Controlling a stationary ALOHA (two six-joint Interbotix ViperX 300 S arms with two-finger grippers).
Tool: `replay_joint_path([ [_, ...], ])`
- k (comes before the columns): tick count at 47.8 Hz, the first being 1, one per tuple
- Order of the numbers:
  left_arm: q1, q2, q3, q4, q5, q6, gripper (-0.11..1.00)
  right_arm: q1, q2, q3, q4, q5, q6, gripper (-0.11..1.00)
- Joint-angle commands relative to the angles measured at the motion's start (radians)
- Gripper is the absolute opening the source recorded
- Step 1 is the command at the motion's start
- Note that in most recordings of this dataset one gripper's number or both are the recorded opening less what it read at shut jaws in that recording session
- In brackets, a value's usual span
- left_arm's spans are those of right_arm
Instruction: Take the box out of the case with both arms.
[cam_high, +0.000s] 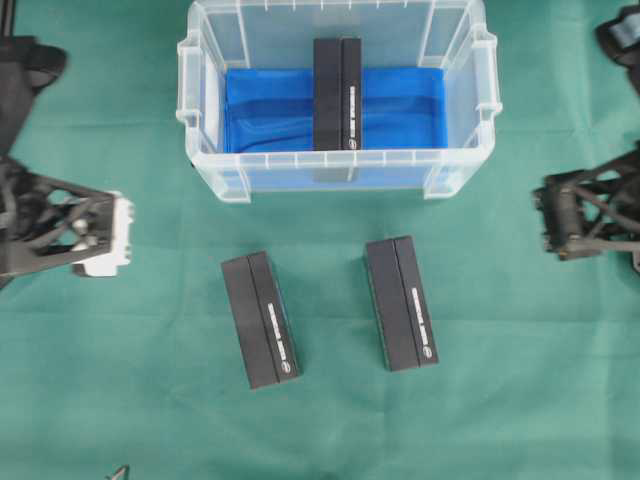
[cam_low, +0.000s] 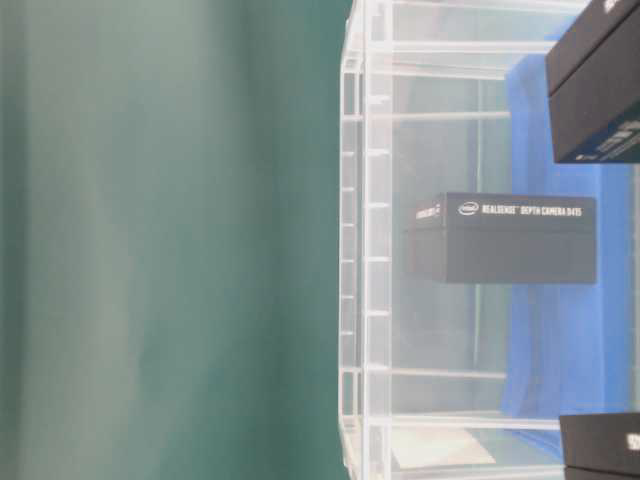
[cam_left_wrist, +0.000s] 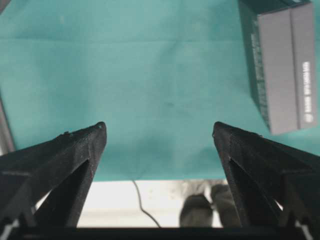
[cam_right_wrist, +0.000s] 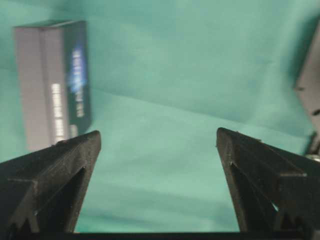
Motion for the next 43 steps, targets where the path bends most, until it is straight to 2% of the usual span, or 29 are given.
replay_joint_path([
  [1,-0.011,-0.044,0.015,0.0,-0.005,-0.015,0.91,0.003,-0.041,0.005,-0.003,0.018,0.0,0.93],
  [29,-0.008,-0.041,0.02,0.002,-0.006,-0.017,0.91,-0.009,-0.023,0.015,-0.008,-0.012,-0.012,0.93],
  [35,0.043,-0.055,0.029,0.008,0.005,0.018,0.91,-0.06,-0.032,0.028,-0.017,-0.012,-0.049,0.93],
  [43,0.127,-0.067,0.035,0.006,0.008,0.107,0.91,-0.164,-0.051,0.041,-0.008,-0.017,-0.161,0.93],
])
